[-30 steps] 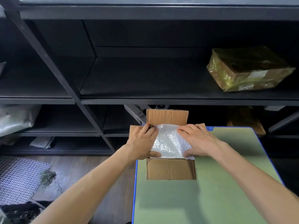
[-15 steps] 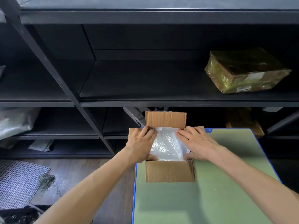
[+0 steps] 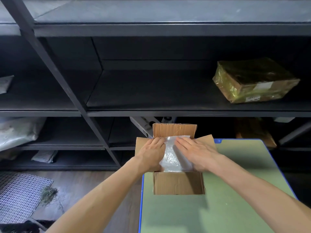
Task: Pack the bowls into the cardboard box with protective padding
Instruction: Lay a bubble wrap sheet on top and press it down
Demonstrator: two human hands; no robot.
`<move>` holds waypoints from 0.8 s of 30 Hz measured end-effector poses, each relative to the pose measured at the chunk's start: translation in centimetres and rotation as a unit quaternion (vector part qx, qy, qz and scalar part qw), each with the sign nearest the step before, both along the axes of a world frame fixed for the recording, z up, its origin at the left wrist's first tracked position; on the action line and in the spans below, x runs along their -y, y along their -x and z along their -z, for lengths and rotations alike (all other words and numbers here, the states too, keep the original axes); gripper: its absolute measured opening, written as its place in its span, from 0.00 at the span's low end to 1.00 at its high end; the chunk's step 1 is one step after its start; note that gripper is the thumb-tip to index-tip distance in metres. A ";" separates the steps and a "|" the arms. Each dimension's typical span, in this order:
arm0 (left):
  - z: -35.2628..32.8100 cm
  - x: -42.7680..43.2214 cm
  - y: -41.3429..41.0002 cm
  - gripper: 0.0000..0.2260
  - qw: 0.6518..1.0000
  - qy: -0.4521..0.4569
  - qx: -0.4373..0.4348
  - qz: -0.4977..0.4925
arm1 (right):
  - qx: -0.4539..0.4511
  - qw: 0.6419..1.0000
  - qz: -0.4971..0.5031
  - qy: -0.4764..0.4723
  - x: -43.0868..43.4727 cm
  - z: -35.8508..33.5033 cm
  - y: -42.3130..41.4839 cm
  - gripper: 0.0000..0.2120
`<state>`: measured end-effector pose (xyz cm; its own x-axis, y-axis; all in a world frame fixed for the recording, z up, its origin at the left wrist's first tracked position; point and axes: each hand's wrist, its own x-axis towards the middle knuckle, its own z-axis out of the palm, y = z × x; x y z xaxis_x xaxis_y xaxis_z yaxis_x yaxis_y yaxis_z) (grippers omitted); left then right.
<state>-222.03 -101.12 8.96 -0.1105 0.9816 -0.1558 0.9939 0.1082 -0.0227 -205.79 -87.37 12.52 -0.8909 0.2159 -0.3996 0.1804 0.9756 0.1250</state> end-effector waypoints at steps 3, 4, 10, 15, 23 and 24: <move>0.0 -0.3 0.2 0.44 0.999 0.014 0.037 -0.007 | 0.021 0.999 0.011 0.028 -0.3 0.0 0.7 0.48; -0.1 -0.4 0.2 0.46 0.999 0.017 0.043 -0.007 | 0.026 0.999 0.017 0.034 -0.4 0.0 0.8 0.48; -0.5 -0.7 0.4 0.48 0.999 0.034 0.019 -0.023 | 0.061 0.996 0.047 0.040 -0.4 -0.5 0.8 0.48; -1.0 -1.0 0.4 0.46 0.996 0.073 0.012 -0.047 | 0.054 0.998 0.038 0.010 -0.4 -0.2 0.9 0.47; 0.2 2.0 0.5 0.42 0.999 -0.038 0.015 -0.017 | -0.008 0.999 0.041 0.019 -1.3 -0.2 -2.0 0.40; 0.3 2.4 0.5 0.42 0.999 -0.043 0.018 -0.014 | -0.020 0.998 0.046 0.023 -1.3 -0.2 -2.5 0.40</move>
<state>-222.55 -103.48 8.64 -0.1332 0.9882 -0.0750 0.9905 0.1353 0.0229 -203.32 -86.03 12.74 -0.8832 0.2797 -0.3765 0.2735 0.9592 0.0710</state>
